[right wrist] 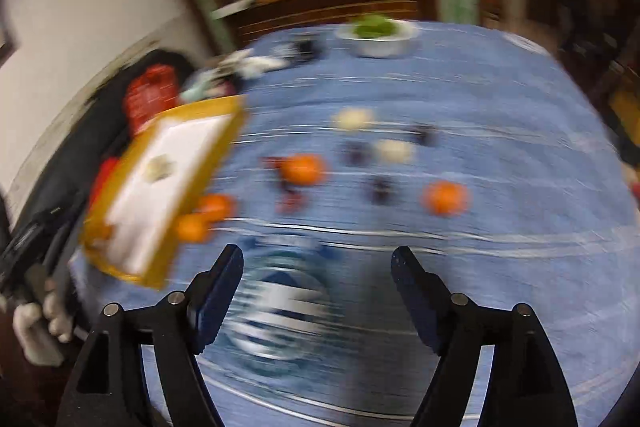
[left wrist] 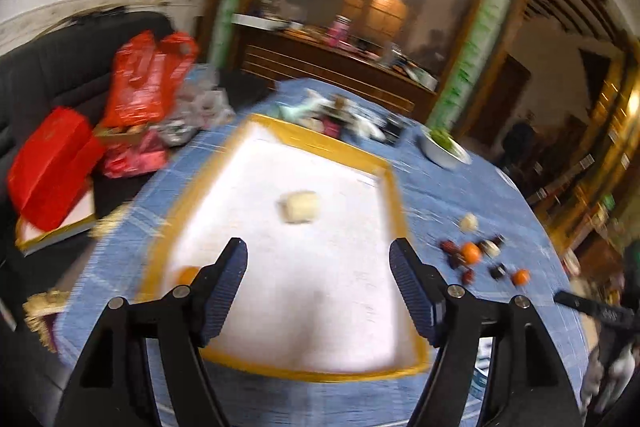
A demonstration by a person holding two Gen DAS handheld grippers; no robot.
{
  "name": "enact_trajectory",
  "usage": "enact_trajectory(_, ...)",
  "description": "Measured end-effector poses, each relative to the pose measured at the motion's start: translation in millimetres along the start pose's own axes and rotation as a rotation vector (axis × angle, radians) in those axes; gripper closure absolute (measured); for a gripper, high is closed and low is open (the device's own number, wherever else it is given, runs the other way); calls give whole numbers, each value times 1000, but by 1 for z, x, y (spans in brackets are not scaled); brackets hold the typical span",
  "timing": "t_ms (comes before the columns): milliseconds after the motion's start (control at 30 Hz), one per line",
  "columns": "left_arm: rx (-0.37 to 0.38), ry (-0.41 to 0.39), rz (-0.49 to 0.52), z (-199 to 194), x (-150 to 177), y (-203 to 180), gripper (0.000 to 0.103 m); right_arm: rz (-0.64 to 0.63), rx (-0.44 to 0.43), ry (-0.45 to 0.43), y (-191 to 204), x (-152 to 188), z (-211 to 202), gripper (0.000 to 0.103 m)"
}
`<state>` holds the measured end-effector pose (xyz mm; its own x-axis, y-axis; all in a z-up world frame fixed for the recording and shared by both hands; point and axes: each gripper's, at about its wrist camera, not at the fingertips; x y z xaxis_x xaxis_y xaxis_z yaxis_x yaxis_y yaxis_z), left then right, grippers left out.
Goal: Organize fruits
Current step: 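Grasp an orange with the right tool while the left tool grasps another orange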
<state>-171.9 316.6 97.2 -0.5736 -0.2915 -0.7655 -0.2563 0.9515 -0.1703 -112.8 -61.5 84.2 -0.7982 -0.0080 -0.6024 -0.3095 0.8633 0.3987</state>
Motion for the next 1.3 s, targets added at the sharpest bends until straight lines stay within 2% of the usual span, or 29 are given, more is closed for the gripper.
enact_trajectory(133, 77, 48, 115, 10, 6, -54, 30, 130, 31, -39, -58, 5, -21, 22)
enact_trajectory(200, 104, 69, 151, 15, 10, -74, 30, 147, 24, -46, -72, 7, -23, 22)
enact_trajectory(267, 120, 90, 189, 21, 14, -96, 30, 144, 2, -36, -74, 6, -17, 23)
enact_trajectory(333, 127, 110, 224, 28, 18, -115, 30, 106, -13, -18, -66, 1, -4, 31)
enact_trajectory(400, 134, 130, 253, 34, 22, -129, 30, 48, 29, -8, -60, -4, 5, 43)
enact_trajectory(533, 147, 163, 314, 44, 31, -154, 30, 8, 119, -32, -69, -23, 26, 45)
enact_trajectory(700, 150, 182, 368, 60, 30, -182, 30, 28, 127, -18, -86, -37, 50, 48)
enact_trajectory(800, 168, 197, 390, 75, 23, -201, 32, 42, 117, -10, -93, -41, 61, 52)
enact_trajectory(867, 179, 194, 433, 86, 20, -218, 47, 59, 105, -11, -98, -42, 65, 55)
enact_trajectory(933, 180, 184, 485, 94, 18, -235, 51, 84, 78, -13, -104, -40, 69, 61)
enact_trajectory(1033, 186, 171, 567, 109, 20, -256, 51, 119, 22, -15, -111, -37, 71, 63)
enact_trajectory(1133, 173, 197, 634, 128, 24, -272, 52, 105, 21, -19, -109, -36, 71, 64)
enact_trajectory(1300, 133, 256, 662, 156, 31, -280, 52, 71, 34, -13, -103, -35, 72, 64)
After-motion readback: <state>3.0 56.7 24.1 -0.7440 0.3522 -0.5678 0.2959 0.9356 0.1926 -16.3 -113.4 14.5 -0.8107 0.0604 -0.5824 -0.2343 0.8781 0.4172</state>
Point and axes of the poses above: each gripper's, at about its wrist camera, not at the fingertips, and z roughly the way its jaws point, y to its left, x to its underside, and after that the axes turned 12 degrees about -x, right-handed
